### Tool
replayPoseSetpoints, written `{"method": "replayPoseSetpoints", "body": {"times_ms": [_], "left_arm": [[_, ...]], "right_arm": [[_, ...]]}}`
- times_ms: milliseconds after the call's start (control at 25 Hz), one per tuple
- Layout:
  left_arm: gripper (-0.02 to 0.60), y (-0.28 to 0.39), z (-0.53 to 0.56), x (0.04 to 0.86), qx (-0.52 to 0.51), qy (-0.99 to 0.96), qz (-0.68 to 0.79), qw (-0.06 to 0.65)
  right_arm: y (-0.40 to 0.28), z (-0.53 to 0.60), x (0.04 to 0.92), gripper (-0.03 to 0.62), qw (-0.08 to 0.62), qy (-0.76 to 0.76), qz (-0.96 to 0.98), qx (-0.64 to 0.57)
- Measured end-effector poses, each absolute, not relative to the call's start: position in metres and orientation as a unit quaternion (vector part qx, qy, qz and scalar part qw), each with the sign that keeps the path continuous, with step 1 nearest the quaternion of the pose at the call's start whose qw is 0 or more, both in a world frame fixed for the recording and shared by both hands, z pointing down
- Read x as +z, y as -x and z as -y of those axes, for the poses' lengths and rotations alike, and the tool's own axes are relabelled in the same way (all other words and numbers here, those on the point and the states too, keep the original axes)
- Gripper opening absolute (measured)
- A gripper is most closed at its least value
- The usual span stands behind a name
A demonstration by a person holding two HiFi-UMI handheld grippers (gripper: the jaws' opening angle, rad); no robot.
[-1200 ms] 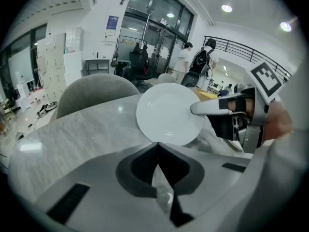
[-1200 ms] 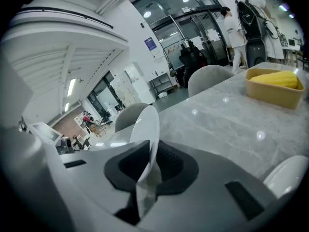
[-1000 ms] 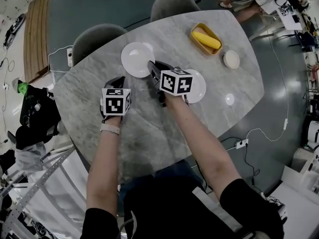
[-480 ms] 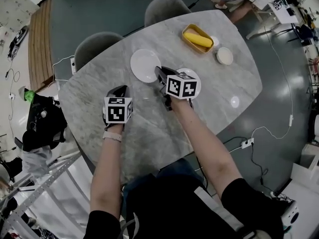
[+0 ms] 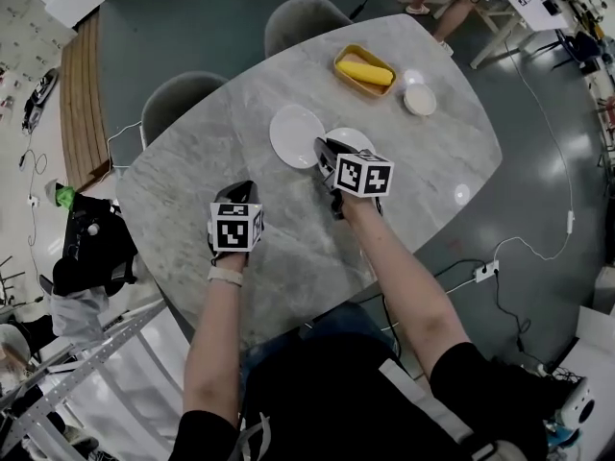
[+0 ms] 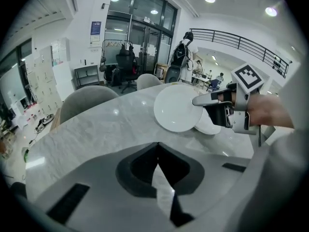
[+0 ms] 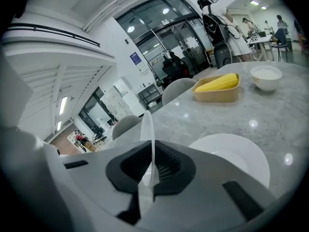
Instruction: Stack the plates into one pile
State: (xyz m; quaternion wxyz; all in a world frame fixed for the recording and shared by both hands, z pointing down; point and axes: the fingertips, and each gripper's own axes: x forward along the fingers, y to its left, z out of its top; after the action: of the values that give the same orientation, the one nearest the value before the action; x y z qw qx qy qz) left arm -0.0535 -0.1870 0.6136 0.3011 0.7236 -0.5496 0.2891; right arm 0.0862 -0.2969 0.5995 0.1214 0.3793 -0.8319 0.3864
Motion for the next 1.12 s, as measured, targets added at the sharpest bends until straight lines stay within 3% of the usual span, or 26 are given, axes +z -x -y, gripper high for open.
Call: {"method": "replayPoseSetpoints", "body": {"times_ms": [760,1120], "left_arm": [[0.008,-0.004,0.152,0.619,0.332,-0.731,0.511,0.307],[0.008,-0.021,0.146,0.625,0.344,-0.735,0.498,0.306]], "right_arm": [[-0.186,0.293,0.62,0.027,0.041,-0.42,0.778,0.466],[-0.22,0.279,0.643,0.056,0.084,-0.438,0.768,0.459]]}}
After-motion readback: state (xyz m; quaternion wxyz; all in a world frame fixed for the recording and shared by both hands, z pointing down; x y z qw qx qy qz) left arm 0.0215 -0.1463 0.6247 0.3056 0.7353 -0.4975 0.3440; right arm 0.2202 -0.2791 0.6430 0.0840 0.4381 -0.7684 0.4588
